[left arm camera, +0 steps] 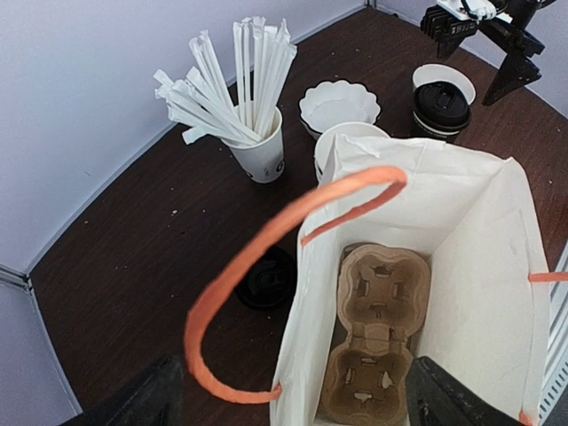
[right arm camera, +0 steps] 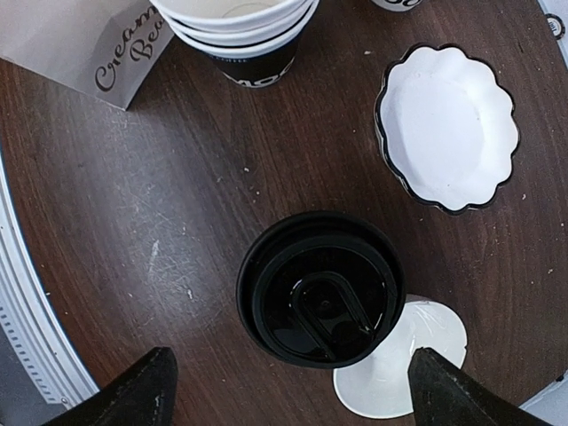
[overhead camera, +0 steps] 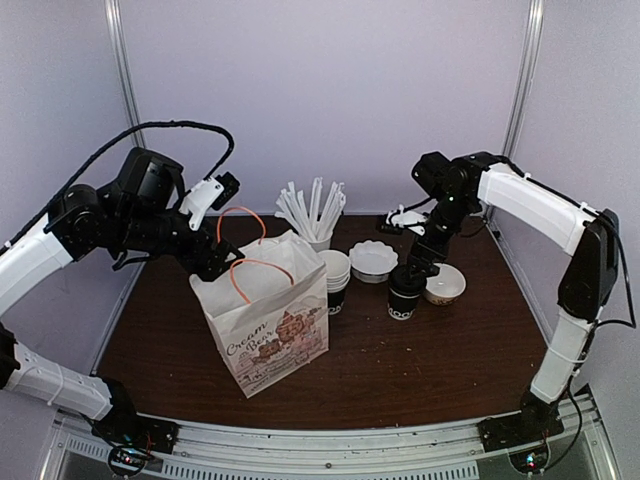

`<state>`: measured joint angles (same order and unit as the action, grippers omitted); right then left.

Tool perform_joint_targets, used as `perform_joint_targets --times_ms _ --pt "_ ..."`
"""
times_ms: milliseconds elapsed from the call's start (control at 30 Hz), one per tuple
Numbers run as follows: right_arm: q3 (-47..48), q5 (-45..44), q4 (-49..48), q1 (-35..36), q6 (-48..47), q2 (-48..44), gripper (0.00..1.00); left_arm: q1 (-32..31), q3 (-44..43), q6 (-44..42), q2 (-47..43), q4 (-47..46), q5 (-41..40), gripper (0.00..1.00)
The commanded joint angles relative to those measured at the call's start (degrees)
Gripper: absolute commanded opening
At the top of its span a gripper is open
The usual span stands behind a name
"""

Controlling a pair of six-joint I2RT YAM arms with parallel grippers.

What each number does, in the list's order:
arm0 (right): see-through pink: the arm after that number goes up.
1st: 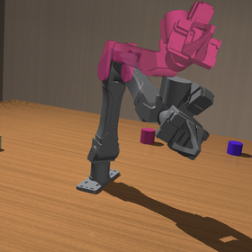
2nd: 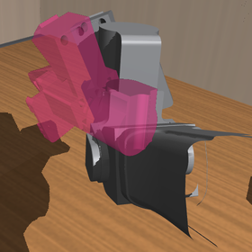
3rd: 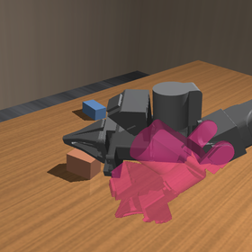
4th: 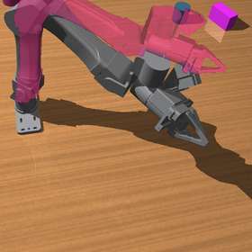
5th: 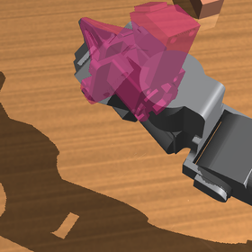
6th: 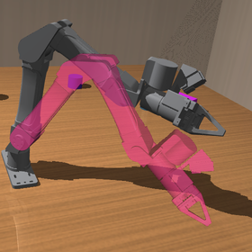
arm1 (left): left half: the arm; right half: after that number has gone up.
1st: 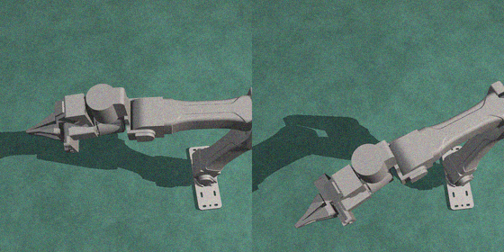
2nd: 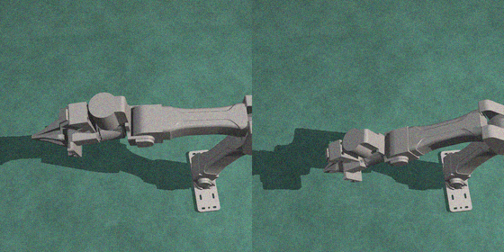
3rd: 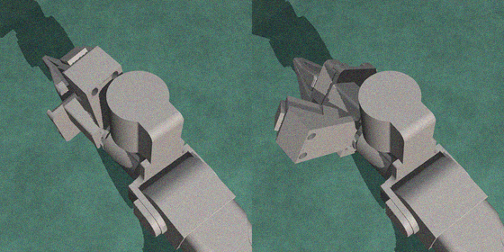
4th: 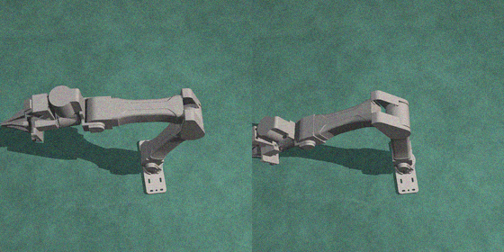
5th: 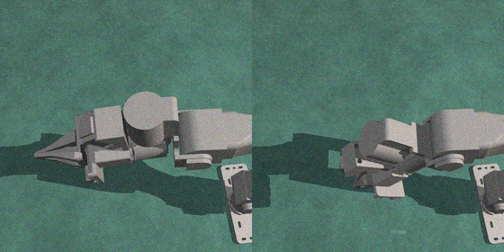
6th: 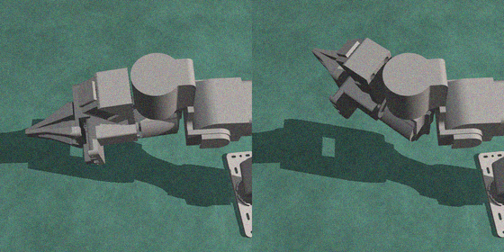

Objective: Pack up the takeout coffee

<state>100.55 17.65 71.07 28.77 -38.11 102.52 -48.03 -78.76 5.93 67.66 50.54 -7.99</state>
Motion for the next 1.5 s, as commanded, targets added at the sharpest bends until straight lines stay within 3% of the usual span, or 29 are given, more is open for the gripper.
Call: perform_joint_targets --times_ms 0,1467 --pt "1.1 -3.3 2.2 -0.3 -1.4 1.9 0.95 0.4 0.6 0.6 -1.2 -2.7 -0.6 0.91" --pt "7.3 -4.8 6.0 -0.3 -2.1 12.5 0.88 0.4 1.8 0.7 -1.7 -3.3 0.3 0.91"
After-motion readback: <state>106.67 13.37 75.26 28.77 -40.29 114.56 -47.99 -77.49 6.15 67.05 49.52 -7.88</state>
